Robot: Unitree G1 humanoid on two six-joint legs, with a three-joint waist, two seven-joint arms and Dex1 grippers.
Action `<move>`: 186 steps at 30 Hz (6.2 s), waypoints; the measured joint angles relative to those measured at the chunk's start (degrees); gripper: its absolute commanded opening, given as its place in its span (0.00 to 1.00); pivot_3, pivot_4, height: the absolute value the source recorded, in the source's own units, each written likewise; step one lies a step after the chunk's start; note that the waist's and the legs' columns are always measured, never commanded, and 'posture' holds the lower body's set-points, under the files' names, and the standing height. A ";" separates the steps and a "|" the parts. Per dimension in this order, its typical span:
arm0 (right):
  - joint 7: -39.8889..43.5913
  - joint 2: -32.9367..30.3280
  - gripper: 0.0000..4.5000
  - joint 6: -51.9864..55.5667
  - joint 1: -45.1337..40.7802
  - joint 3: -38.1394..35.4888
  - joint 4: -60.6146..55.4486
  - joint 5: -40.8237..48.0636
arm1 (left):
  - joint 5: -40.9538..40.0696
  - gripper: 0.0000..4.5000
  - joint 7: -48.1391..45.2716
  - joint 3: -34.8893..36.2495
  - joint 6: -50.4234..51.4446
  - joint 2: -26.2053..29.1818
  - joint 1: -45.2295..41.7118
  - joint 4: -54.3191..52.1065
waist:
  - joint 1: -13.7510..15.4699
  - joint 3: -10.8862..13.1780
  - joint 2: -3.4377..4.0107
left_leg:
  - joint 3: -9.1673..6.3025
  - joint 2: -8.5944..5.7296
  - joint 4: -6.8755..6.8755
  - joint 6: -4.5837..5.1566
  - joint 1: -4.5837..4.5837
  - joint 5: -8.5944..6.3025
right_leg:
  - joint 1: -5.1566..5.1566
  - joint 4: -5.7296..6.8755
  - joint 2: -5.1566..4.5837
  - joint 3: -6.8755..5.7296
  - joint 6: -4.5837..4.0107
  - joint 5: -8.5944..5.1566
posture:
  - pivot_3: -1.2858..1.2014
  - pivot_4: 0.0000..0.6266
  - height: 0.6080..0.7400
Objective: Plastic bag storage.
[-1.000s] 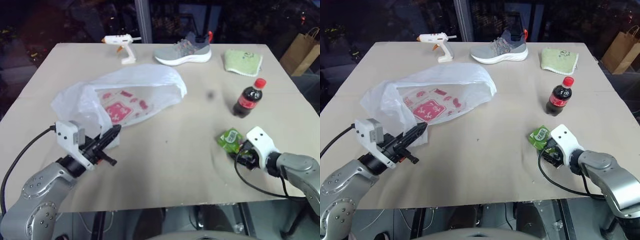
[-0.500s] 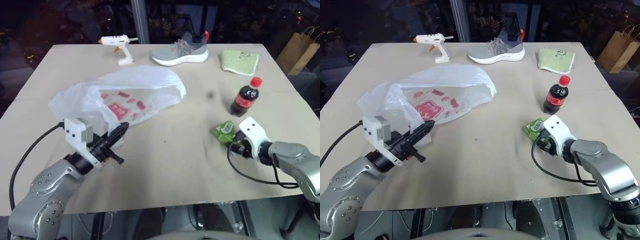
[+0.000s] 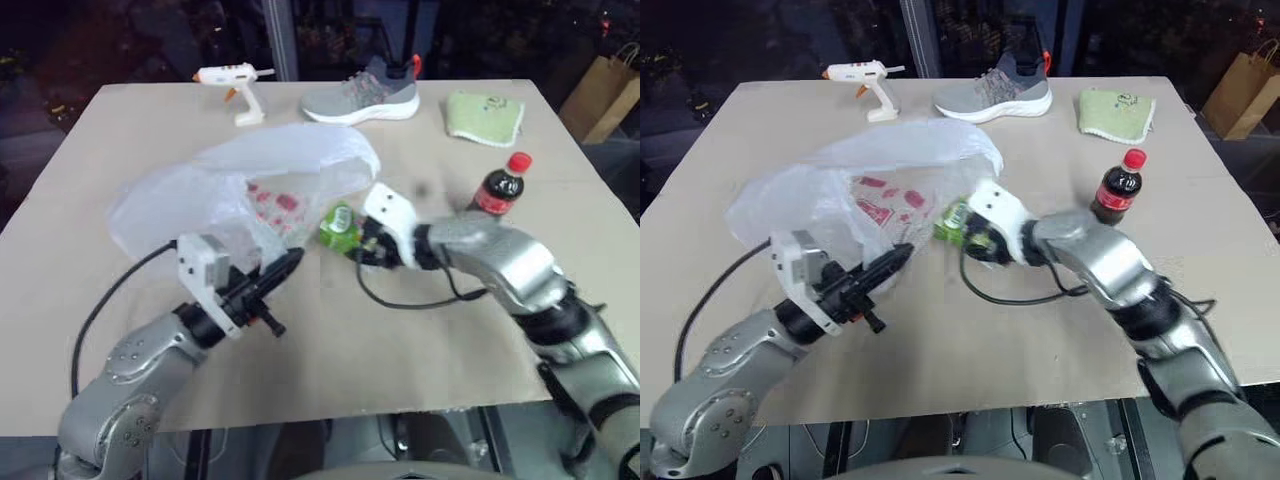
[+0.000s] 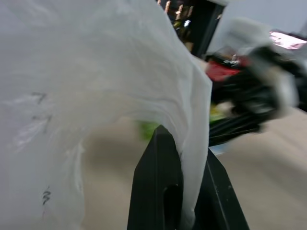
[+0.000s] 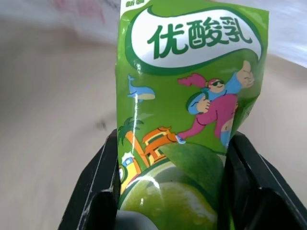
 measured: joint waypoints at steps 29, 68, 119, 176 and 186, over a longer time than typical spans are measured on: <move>6.83 18.50 0.98 -15.74 -12.67 -5.98 29.39 -4.54 | -6.02 0.00 -0.46 1.97 -1.55 0.01 -0.47 1.38 | -0.60 0.14 0.21 | -0.23 0.03 -0.01 -0.18 0.02 0.11 | -0.28 0.79 0.10 -0.16 -0.24 -0.15 | 0.52 0.24 1.00; -4.13 -7.37 0.98 -13.86 11.11 -36.93 16.08 -1.07 | -15.87 0.00 5.79 10.23 -3.51 -2.89 1.41 5.12 | -0.90 0.18 0.18 | -0.02 0.03 0.04 -0.20 0.15 0.13 | -0.16 0.79 0.10 0.09 -0.21 -0.16 | 0.52 0.24 1.00; -21.30 30.33 0.99 -6.15 -16.56 -23.20 41.82 13.90 | -18.33 0.00 9.93 3.79 -5.32 -7.24 -0.40 0.55 | -1.49 0.34 0.36 | -0.10 0.06 -0.12 -0.21 0.00 0.14 | -0.41 0.81 0.16 -0.01 -0.25 -0.16 | 0.52 0.24 1.00; 16.51 8.56 0.99 -20.81 -7.56 -16.88 22.78 8.43 | -19.83 0.00 7.76 3.56 -4.44 -4.47 -5.04 5.43 | -1.07 0.36 0.37 | -0.11 0.08 -0.12 -0.21 0.03 0.14 | -0.35 0.76 0.16 -0.03 -0.25 -0.16 | 0.52 0.24 1.00; 21.75 -1.72 0.99 -20.95 -3.92 -8.57 18.16 -0.51 | -19.82 0.00 7.80 3.55 -4.26 -4.21 -4.92 5.55 | -0.71 0.39 0.37 | -0.14 0.06 -0.10 -0.22 0.00 0.14 | -0.34 0.72 0.13 -0.05 -0.24 -0.16 | 0.52 0.24 1.00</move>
